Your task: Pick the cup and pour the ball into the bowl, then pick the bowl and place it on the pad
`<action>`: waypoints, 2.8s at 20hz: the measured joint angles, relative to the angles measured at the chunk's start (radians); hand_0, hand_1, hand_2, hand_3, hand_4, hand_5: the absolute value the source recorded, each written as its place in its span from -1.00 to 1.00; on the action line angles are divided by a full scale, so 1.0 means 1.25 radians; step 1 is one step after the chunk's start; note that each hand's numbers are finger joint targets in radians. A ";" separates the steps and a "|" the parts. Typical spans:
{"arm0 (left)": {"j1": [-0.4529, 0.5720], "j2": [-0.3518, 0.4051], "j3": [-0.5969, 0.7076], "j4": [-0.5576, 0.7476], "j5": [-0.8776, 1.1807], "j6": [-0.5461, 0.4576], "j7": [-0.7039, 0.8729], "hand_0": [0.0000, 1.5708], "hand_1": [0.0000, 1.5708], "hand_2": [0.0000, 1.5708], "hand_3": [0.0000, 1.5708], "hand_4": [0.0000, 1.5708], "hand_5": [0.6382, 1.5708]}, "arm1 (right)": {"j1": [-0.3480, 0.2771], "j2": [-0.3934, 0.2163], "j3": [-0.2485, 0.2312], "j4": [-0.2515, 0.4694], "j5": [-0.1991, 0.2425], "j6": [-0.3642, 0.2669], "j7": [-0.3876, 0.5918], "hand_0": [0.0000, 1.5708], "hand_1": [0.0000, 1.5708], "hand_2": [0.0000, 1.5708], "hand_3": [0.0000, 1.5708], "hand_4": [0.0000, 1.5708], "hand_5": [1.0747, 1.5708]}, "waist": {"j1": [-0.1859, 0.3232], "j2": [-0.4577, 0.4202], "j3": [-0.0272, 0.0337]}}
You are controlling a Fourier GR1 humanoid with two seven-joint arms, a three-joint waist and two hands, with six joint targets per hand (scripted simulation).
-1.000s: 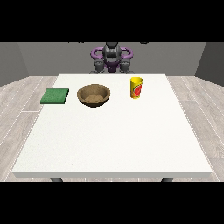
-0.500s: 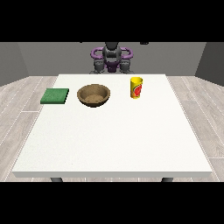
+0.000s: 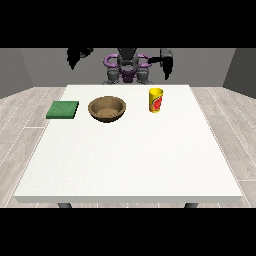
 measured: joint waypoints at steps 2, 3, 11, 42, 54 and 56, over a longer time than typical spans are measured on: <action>-0.003 0.004 0.015 0.056 0.001 -0.008 -0.054 -1.00 -1.00 -1.00 -1.00 -0.54 0.81 | 0.005 -0.009 -0.014 0.016 -0.010 0.019 -0.028 -1.00 -1.00 -1.00 -1.00 -0.13 0.92 | -0.009 0.014 -0.0001; -0.005 0.010 0.022 0.087 0.002 -0.018 -0.082 -1.00 -1.00 -1.00 -1.00 -0.61 0.81 | 0.001 -0.014 -0.021 0.018 -0.015 0.023 -0.029 -1.00 -1.00 -1.00 -1.00 -0.13 0.93 | -0.011 0.020 0.0000; -0.070 0.031 0.060 0.331 0.000 -0.056 -0.221 -1.00 -1.00 -1.00 -1.00 -0.86 0.71 | -0.016 -0.048 -0.073 0.111 -0.047 0.068 -0.077 -1.00 -1.00 -1.00 -1.00 -0.15 0.95 | -0.014 0.020 -0.0001; -0.288 0.035 0.033 0.799 -0.212 0.258 -0.371 0.67 0.67 1.00 1.00 0.78 0.85 | -0.051 -0.210 -0.219 0.288 -0.199 0.238 -0.045 -1.00 -1.00 -1.00 -0.62 -0.19 0.97 | -0.071 -0.065 0.0023; -0.460 0.010 -0.243 0.898 -0.645 0.426 0.043 0.71 0.71 1.00 1.00 0.84 0.93 | -0.054 -0.240 -0.249 0.453 -0.194 0.275 -0.075 -1.00 -1.00 -1.00 -1.00 -0.12 0.96 | -0.031 -0.156 0.0032; -0.494 -0.004 -0.274 0.916 -0.699 0.414 0.113 0.73 0.73 1.00 1.00 0.87 0.91 | -0.052 -0.248 -0.256 0.478 -0.197 0.290 -0.084 -1.00 -1.00 -1.00 -1.00 -0.14 0.94 | -0.030 -0.161 0.0026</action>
